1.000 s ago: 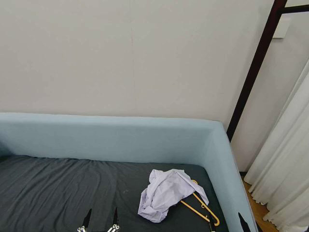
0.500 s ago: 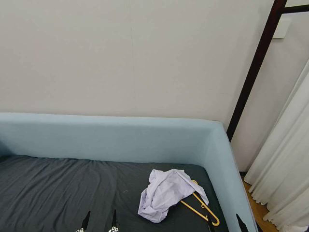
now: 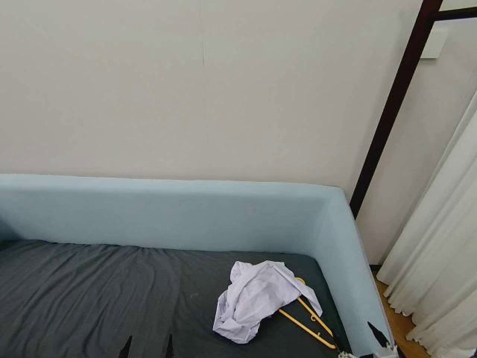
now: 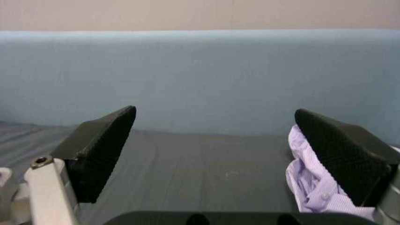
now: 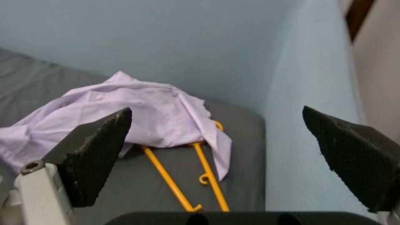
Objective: Pick up the clothes from the sofa and hang them on the clothes hanger.
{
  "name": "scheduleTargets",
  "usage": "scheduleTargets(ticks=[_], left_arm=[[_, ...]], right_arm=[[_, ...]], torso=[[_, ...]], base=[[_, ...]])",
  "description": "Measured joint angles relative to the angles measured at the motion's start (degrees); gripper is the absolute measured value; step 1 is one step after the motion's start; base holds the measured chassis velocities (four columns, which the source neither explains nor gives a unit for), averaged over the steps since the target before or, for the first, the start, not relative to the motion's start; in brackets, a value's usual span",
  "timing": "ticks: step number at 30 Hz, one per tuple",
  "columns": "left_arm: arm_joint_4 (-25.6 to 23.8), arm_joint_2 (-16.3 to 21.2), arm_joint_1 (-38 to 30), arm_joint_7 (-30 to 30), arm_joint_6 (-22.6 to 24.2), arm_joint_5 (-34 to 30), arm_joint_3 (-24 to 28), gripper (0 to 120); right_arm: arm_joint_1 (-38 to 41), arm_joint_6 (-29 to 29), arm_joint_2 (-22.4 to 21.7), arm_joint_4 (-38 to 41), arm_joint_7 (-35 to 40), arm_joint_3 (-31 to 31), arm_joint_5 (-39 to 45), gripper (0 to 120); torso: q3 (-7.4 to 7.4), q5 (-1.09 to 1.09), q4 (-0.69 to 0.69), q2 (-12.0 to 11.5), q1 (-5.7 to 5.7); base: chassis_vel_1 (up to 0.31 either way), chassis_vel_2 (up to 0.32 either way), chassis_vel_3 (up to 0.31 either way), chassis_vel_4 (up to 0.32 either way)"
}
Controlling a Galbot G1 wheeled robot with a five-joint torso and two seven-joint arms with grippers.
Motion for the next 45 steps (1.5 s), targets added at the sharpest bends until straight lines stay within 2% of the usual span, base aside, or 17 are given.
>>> scheduleTargets(ticks=[1, 4, 6, 7, 11, 13, 15, 17, 18, 20, 23, 28, 37, 40, 41, 44, 45], left_arm=[[0.00, 0.00, 0.00, 0.00, 0.00, 0.00, 0.00, 100], [0.55, 0.73, -0.86, 0.11, 0.64, -0.83, 0.35, 100], [0.92, 0.44, -0.66, 0.13, 0.51, -0.92, 0.19, 100], [0.92, 0.44, -0.66, 0.13, 0.51, -0.92, 0.19, 100], [0.98, -0.21, 0.33, 0.36, -0.38, -0.74, -0.27, 100], [0.98, -0.27, 0.45, 0.34, -0.46, -0.68, -0.44, 100], [1.01, -0.37, 0.62, 0.35, -0.48, -0.60, -0.69, 100], [1.12, -0.72, 0.97, 0.36, -0.47, -0.50, -0.82, 100], [1.19, -0.92, 1.09, 0.34, -0.40, -0.46, -0.85, 100], [1.33, -1.10, 1.15, 0.34, -0.34, -0.39, -0.84, 100], [1.84, -1.68, 1.55, 0.31, -0.23, -0.02, -0.83, 100], [2.07, -2.07, 1.95, 0.28, -0.19, 0.14, -0.81, 100], [2.32, -2.31, 1.84, 0.14, 0.02, 0.13, -1.01, 100], [2.70, -2.47, 1.76, 0.11, 0.02, 0.05, -1.11, 99], [2.70, -2.47, 1.76, 0.11, 0.02, 0.05, -1.11, 99], [2.78, -2.53, 1.71, 0.08, 0.00, -0.01, -1.17, 99], [2.78, -2.53, 1.71, 0.08, 0.00, -0.01, -1.17, 99]], right_arm=[[0.00, 0.00, 0.00, 0.00, 0.00, 0.00, 0.00, 100], [2.07, -2.39, -4.50, 1.26, -2.97, -1.89, 2.22, 100], [5.90, -5.62, -7.96, 1.53, -5.42, -4.59, 4.91, 100], [5.90, -5.62, -7.96, 1.53, -5.42, -4.59, 4.91, 100], [16.98, -11.96, -13.71, -1.14, -9.06, -13.41, 12.69, 100], [19.47, -12.58, -14.44, -2.43, -9.72, -15.62, 13.85, 100], [26.10, -13.31, -15.55, -5.91, -11.72, -21.09, 15.62, 100], [35.23, -13.36, -15.81, -10.11, -13.49, -28.98, 15.76, 100], [38.38, -13.34, -15.54, -11.47, -13.76, -32.23, 15.23, 100], [40.55, -13.29, -15.14, -12.43, -13.90, -34.68, 14.47, 100], [46.74, -13.15, -12.46, -16.30, -14.00, -42.48, 10.58, 100], [51.45, -13.17, -8.48, -21.62, -14.02, -47.77, 8.65, 100], [55.71, -12.84, -1.97, -29.88, -13.97, -51.11, 8.95, 100], [56.18, -12.68, 0.63, -33.01, -13.74, -51.49, 10.30, 91], [56.18, -12.68, 0.63, -33.01, -13.74, -51.49, 10.30, 91], [56.61, -12.18, 2.29, -35.11, -13.84, -51.68, 10.58, 79], [56.61, -12.18, 2.29, -35.11, -13.84, -51.68, 10.58, 79]], torso=[[0.00, 0.00, 0.00, 0.00, 0.00], [0.00, 0.00, -0.07, 0.00, 0.00], [0.00, 0.00, -0.03, 0.00, 0.00], [0.00, 0.00, -0.03, 0.00, 0.00], [0.00, -0.01, 0.01, 0.00, 0.00], [0.00, 0.00, 0.00, 0.00, 0.00], [0.00, 0.00, -0.04, 0.00, 0.00], [0.00, 0.00, 0.00, 0.00, 0.00], [0.00, -0.02, 0.00, 0.00, 0.00], [0.00, -0.02, 0.00, 0.00, 0.01], [0.00, -0.01, -0.02, 0.00, 0.00], [0.00, -0.02, -0.02, 0.00, 0.00], [0.00, -0.03, -0.02, 0.00, 0.00], [-0.01, -0.01, -0.02, 0.00, 0.00], [-0.01, -0.01, -0.02, 0.00, 0.00], [0.00, -0.02, -0.02, 0.00, 0.00], [0.00, -0.02, -0.02, 0.00, 0.00]], base=[[0.000, 0.000, 0.000, 0.000], [0.000, 0.000, 0.000, 0.000], [0.000, 0.000, 0.000, 0.000], [0.000, 0.000, 0.000, 0.000], [0.000, 0.000, 0.000, 0.000], [0.000, 0.000, 0.000, 0.000], [0.000, 0.000, 0.000, 0.000], [0.000, 0.000, 0.000, 0.000], [0.000, 0.000, 0.000, 0.000], [0.000, 0.000, 0.000, 0.000], [0.000, 0.000, 0.000, 0.000], [0.000, 0.000, 0.000, 0.000], [0.000, 0.000, 0.000, 0.000], [0.000, 0.000, 0.000, 0.000], [0.000, 0.000, 0.000, 0.000], [0.000, 0.000, 0.000, 0.000], [0.000, 0.000, 0.000, 0.000]])
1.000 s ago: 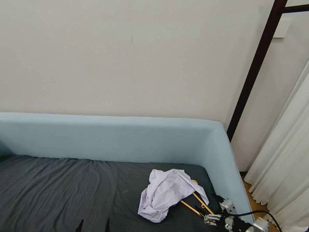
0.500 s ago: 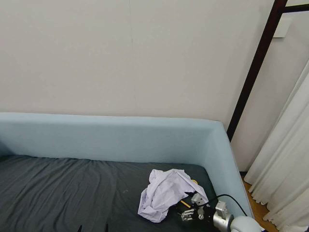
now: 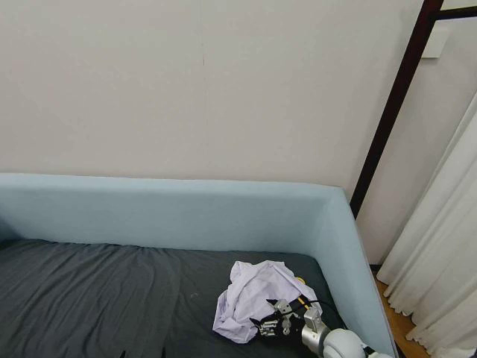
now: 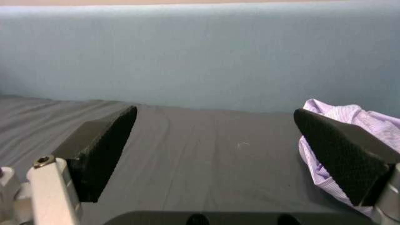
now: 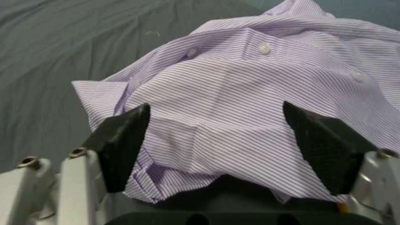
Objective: Pick up the clothes from the sofa and hang them on the clothes hanger.
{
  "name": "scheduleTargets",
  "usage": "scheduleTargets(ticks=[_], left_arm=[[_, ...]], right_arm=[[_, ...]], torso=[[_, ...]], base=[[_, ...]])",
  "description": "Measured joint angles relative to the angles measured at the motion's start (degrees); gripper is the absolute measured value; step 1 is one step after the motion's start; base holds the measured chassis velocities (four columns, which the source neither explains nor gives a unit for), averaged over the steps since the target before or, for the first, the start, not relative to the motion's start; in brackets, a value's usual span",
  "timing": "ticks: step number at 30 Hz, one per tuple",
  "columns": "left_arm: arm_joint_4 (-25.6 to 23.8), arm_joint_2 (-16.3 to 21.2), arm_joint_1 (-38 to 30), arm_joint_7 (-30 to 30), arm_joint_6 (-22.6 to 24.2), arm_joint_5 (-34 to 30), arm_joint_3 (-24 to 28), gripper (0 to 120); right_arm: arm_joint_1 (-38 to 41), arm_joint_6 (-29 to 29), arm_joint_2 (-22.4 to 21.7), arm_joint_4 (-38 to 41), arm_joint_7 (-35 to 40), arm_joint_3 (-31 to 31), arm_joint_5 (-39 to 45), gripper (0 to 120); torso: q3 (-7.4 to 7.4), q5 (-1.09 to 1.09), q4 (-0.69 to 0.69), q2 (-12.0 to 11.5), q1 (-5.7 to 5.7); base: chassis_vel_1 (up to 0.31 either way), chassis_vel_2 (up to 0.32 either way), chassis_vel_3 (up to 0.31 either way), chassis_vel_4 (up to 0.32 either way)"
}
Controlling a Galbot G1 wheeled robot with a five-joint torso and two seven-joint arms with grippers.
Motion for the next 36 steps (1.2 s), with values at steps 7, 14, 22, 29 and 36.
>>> scheduleTargets(ticks=[7, 14, 22, 29, 36], left_arm=[[-0.08, -0.22, -0.26, 0.02, -0.26, -0.04, -0.12, 98], [-0.15, -0.24, -0.16, 0.01, -0.34, -0.21, -0.43, 99], [-0.15, -0.46, -0.19, -0.07, -0.36, -0.27, -0.49, 98], [-0.14, -0.49, -0.22, -0.15, -0.37, -0.37, -0.52, 98], [0.08, -0.58, -0.42, -0.16, -0.37, -0.38, -0.26, 98]], right_arm=[[0.88, 0.06, 1.63, -2.82, -0.33, -0.16, -2.68, 50], [0.97, -0.54, 1.96, -4.49, -1.66, -1.09, -3.87, 22], [1.63, -0.36, 3.18, -6.53, -1.60, -1.37, -5.05, 0], [0.64, 0.87, 2.15, -4.66, -0.73, -1.21, -4.44, 0], [-0.81, 1.71, 1.02, -2.27, 1.85, -1.27, -5.51, 23]], torso=[[0.00, 0.00, 0.01, 0.00, 0.00], [0.00, 0.00, 0.00, 0.00, -0.01], [0.00, 0.00, 0.01, 0.00, -0.01], [0.00, 0.00, 0.00, 0.00, -0.01], [0.00, 0.00, 0.00, 0.00, -0.01]], base=[[0.000, 0.000, 0.000, 0.000], [0.000, 0.000, 0.000, 0.000], [0.000, 0.000, 0.000, 0.000], [0.000, 0.000, 0.000, 0.000], [0.000, 0.000, 0.000, 0.000]])
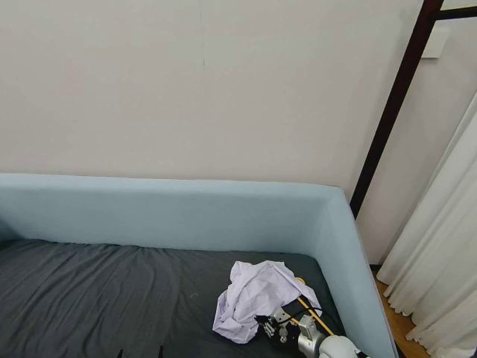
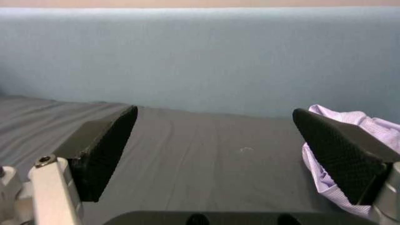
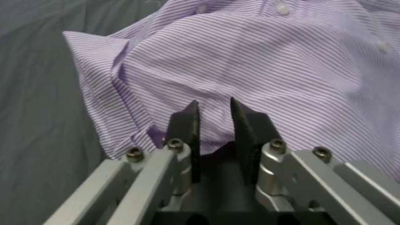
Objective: Pick up the clothes from the sofa and hang them on the clothes hanger.
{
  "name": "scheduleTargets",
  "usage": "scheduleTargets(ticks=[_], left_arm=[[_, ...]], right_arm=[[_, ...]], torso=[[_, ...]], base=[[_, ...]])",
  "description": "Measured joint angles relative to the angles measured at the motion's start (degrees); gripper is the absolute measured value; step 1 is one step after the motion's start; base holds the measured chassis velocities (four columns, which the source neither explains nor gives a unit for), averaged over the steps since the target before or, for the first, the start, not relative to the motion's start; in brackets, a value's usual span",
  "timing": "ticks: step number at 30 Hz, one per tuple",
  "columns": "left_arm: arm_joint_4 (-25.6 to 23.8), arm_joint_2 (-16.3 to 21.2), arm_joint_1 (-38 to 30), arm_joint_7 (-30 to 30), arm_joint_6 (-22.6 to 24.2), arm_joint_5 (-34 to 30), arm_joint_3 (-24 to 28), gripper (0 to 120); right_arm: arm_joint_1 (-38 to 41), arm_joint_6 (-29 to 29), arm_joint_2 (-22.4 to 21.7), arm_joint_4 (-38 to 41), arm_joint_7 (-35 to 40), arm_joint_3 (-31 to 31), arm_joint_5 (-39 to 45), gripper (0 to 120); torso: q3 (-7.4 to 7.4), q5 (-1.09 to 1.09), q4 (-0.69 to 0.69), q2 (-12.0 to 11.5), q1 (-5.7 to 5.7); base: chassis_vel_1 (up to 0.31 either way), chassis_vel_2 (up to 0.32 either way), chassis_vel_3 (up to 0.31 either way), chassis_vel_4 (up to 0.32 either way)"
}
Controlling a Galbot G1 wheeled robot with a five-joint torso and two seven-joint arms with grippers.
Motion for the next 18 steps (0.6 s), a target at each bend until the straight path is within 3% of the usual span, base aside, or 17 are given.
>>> scheduleTargets(ticks=[7, 10, 13, 18], left_arm=[[-0.19, 0.02, 0.20, 0.00, 0.00, -0.03, -0.13, 98], [-0.31, 0.03, 0.20, 0.00, 0.00, -0.18, -0.19, 98], [-0.31, 0.01, 0.14, 0.00, 0.00, -0.23, -0.20, 98], [-0.17, -0.09, 0.04, 0.02, 0.00, -0.31, -0.20, 98]], right_arm=[[1.55, -0.14, 1.96, -2.72, 2.55, -0.14, -1.90, 45], [2.50, -0.74, 2.71, -4.64, 2.72, -0.65, -3.47, 60], [2.84, -1.18, 2.91, -5.35, 2.28, -0.86, -3.72, 59], [4.42, -0.90, 3.44, -7.38, 0.92, -1.98, -3.97, 40]], torso=[[0.00, 0.01, 0.02, 0.00, 0.00], [0.00, 0.01, 0.01, 0.00, 0.00], [0.00, 0.00, 0.01, 0.00, 0.00], [0.00, 0.00, 0.00, 0.00, 0.00]], base=[[0.000, 0.000, 0.000, 0.000], [0.000, 0.000, 0.000, 0.000], [0.000, 0.000, 0.000, 0.000], [0.000, 0.000, 0.000, 0.000]])
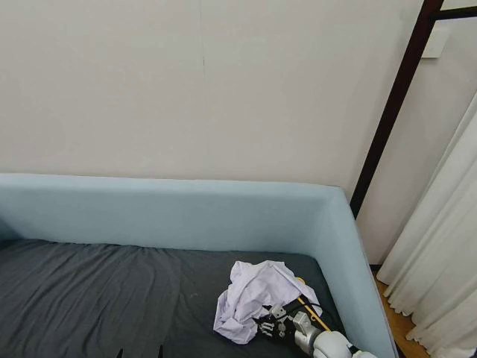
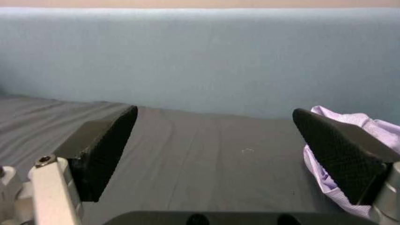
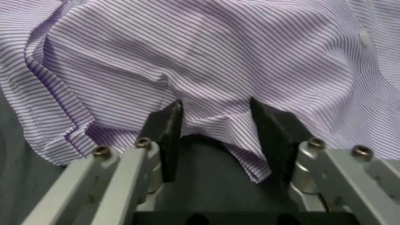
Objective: Pick up the clothes from the sofa and hang them on the clothes hanger.
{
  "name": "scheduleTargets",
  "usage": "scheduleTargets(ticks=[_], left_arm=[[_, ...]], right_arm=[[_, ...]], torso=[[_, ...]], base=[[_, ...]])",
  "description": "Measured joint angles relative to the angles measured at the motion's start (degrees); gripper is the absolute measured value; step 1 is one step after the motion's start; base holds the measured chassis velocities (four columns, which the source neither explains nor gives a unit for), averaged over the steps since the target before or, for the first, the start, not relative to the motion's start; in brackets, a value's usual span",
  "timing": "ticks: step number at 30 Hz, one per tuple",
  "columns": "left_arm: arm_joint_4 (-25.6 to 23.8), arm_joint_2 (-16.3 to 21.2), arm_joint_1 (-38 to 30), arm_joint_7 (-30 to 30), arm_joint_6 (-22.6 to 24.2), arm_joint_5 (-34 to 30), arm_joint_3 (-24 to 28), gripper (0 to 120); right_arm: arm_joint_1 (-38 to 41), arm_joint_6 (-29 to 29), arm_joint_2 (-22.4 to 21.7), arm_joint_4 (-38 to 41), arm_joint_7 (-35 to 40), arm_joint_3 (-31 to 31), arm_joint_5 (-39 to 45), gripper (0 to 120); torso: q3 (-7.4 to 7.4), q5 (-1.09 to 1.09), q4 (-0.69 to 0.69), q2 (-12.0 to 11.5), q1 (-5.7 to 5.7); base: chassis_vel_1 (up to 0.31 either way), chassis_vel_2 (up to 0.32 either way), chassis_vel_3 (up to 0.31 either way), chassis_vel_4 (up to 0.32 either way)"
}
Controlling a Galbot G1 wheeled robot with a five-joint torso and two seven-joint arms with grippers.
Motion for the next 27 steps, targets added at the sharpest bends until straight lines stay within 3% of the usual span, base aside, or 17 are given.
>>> scheduleTargets(ticks=[11, 20, 27], left_arm=[[0.04, -0.09, -0.05, 0.00, 0.00, -0.29, -0.04, 97], [0.50, -0.38, -0.13, 0.00, -0.10, -0.29, 0.02, 97], [0.71, -0.41, -0.36, -0.03, -0.26, -0.43, 0.12, 97]], right_arm=[[0.77, 1.03, 0.92, -0.99, 0.97, -0.95, 0.52, 0], [-1.26, 1.67, -1.24, 3.78, 3.08, -0.57, 2.40, 0], [-2.48, 1.41, -5.77, 14.25, 6.71, 1.90, 7.09, 0]], torso=[[0.00, 0.00, 0.01, 0.00, 0.00], [0.00, 0.01, 0.01, 0.00, 0.00], [0.00, 0.01, 0.01, 0.00, 0.00]], base=[[0.000, 0.000, 0.000, 0.000], [0.000, 0.000, 0.000, 0.000], [0.000, 0.000, 0.000, 0.000]])
